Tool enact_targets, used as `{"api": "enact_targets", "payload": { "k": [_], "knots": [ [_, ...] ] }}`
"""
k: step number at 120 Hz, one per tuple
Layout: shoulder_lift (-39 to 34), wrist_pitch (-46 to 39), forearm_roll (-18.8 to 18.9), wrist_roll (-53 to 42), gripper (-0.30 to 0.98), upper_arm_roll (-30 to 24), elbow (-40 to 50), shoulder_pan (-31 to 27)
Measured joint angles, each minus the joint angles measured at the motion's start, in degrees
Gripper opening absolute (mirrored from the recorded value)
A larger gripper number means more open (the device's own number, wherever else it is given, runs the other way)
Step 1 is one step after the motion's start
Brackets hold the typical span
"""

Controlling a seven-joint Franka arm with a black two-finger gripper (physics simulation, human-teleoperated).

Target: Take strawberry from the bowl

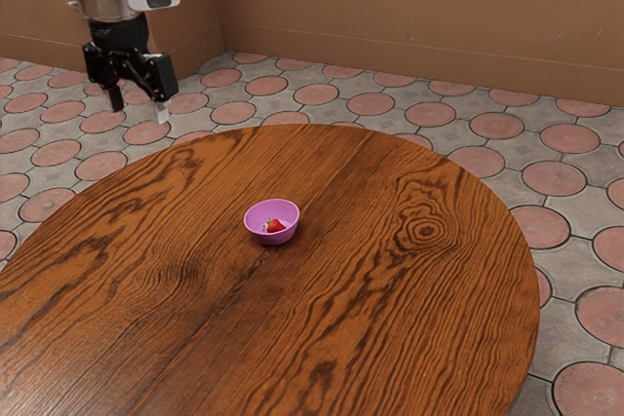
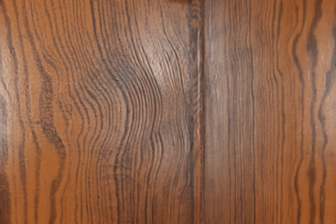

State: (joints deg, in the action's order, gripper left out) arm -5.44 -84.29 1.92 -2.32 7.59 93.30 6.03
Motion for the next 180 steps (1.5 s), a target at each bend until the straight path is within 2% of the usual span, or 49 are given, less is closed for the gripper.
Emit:
{"api": "enact_targets", "payload": {
  "k": [32,44,58,72,89,112,122,180],
  "knots": [
    [-2.2,-0.9,0.0,2.2,0.69,-1.2,1.6,-1.4],
    [-2.3,-1.7,0.4,3.3,0.69,-3.2,7.4,0.4],
    [-1.1,-9.0,2.9,4.5,0.69,-0.7,16.9,6.1],
    [3.4,-16.9,4.0,4.1,0.69,-1.3,19.4,5.6],
    [11.1,-22.5,4.3,-1.3,0.69,-2.7,15.6,5.7],
    [19.5,-28.6,6.9,-9.7,0.68,-3.9,10.0,6.5],
    [23.4,-30.5,5.6,-14.3,0.67,-3.8,6.3,5.6],
    [31.3,-36.9,3.9,-36.9,0.65,-4.7,1.0,1.9]
  ]
}}
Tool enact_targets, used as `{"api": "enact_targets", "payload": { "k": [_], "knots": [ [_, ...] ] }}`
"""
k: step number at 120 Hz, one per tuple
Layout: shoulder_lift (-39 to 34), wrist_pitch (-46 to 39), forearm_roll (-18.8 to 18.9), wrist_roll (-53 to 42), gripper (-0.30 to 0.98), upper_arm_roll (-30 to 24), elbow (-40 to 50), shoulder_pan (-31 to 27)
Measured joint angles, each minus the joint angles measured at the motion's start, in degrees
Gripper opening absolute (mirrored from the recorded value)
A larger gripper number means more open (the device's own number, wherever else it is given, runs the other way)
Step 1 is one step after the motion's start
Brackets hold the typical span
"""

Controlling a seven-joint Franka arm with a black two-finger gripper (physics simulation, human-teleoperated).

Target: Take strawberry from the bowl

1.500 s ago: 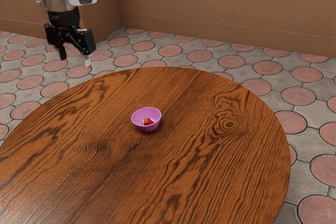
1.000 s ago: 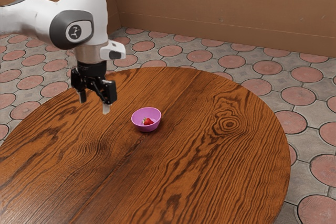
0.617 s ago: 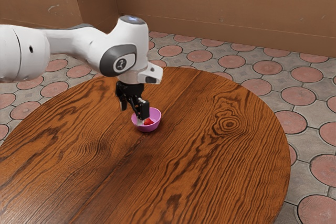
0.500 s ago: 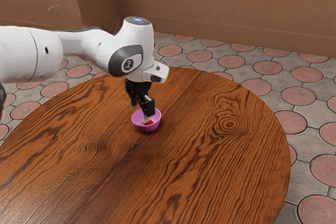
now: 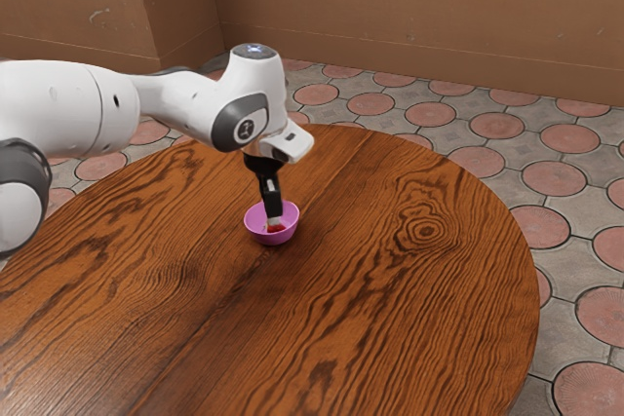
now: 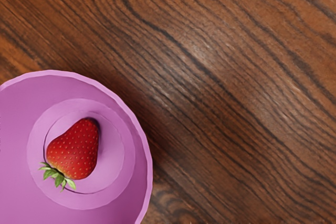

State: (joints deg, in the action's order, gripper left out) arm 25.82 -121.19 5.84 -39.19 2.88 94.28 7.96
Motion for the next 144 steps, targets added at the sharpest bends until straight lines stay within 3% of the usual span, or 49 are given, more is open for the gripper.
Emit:
{"api": "enact_targets", "payload": {
  "k": [37,82,144],
  "knots": [
    [1.2,-1.8,-0.7,-13.3,0.52,0.0,-0.1,-1.1],
    [6.5,-4.4,-1.4,-23.0,0.38,0.2,-4.7,-2.3],
    [12.3,-7.5,-1.7,-30.6,0.35,0.1,-8.6,-3.8]
  ]
}}
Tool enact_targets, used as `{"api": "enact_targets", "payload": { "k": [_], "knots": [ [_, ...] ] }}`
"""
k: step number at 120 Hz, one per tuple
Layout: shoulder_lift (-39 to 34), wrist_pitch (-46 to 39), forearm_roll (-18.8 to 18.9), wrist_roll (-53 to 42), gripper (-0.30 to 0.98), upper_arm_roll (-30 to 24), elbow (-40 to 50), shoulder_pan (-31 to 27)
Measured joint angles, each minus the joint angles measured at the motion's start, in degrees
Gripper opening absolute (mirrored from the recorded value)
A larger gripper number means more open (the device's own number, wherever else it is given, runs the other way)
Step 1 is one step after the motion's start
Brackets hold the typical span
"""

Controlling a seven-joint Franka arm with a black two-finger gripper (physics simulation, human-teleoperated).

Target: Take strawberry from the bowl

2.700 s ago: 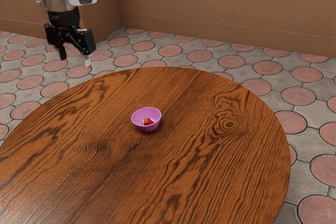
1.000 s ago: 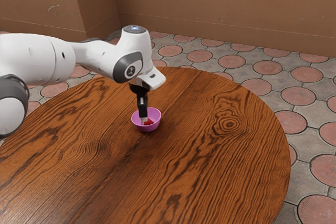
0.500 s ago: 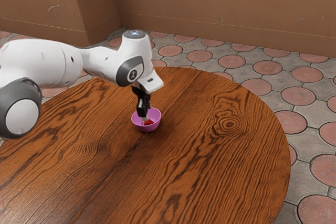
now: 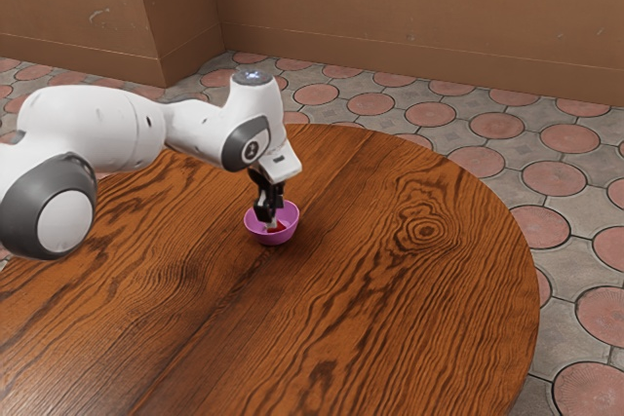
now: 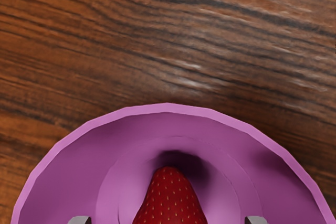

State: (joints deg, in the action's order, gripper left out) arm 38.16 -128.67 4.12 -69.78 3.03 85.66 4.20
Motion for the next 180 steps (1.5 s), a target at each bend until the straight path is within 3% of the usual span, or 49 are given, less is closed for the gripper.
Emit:
{"api": "enact_targets", "payload": {
  "k": [112,180],
  "knots": [
    [3.4,-4.9,0.1,-6.5,0.34,0.0,0.0,-1.0],
    [2.5,-5.9,-1.0,-5.5,0.05,0.1,0.7,-0.9]
  ]
}}
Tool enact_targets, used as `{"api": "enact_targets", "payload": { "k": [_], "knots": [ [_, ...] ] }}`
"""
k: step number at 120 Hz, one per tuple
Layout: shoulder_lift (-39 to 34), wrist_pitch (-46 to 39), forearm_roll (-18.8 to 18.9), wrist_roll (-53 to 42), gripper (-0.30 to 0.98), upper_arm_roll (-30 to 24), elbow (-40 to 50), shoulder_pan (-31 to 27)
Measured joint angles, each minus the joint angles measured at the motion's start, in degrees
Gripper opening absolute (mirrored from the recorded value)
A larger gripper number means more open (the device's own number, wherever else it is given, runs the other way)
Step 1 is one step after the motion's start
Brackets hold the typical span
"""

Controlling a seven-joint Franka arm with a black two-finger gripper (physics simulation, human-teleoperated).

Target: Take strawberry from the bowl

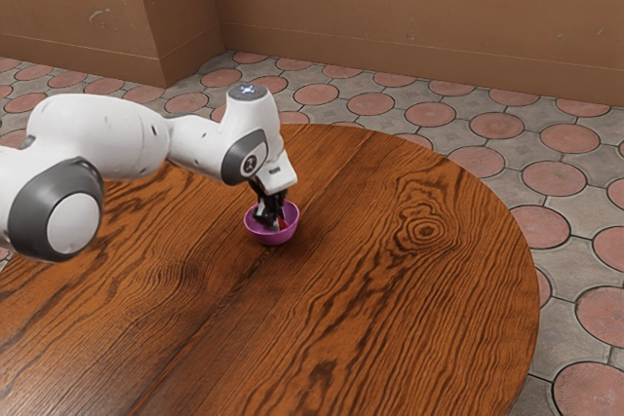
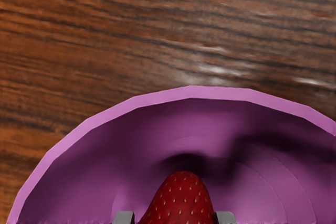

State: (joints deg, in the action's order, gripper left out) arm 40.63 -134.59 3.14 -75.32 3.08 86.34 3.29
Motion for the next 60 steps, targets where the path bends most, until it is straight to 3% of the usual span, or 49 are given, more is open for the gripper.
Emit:
{"api": "enact_targets", "payload": {
  "k": [16,41,60],
  "knots": [
    [-5.0,-0.3,0.4,1.1,0.01,0.1,4.5,0.5],
    [-20.6,-0.7,1.3,5.8,-0.01,0.0,21.5,5.8],
    [-26.5,-0.8,1.7,11.1,-0.01,-0.6,30.2,9.1]
  ]
}}
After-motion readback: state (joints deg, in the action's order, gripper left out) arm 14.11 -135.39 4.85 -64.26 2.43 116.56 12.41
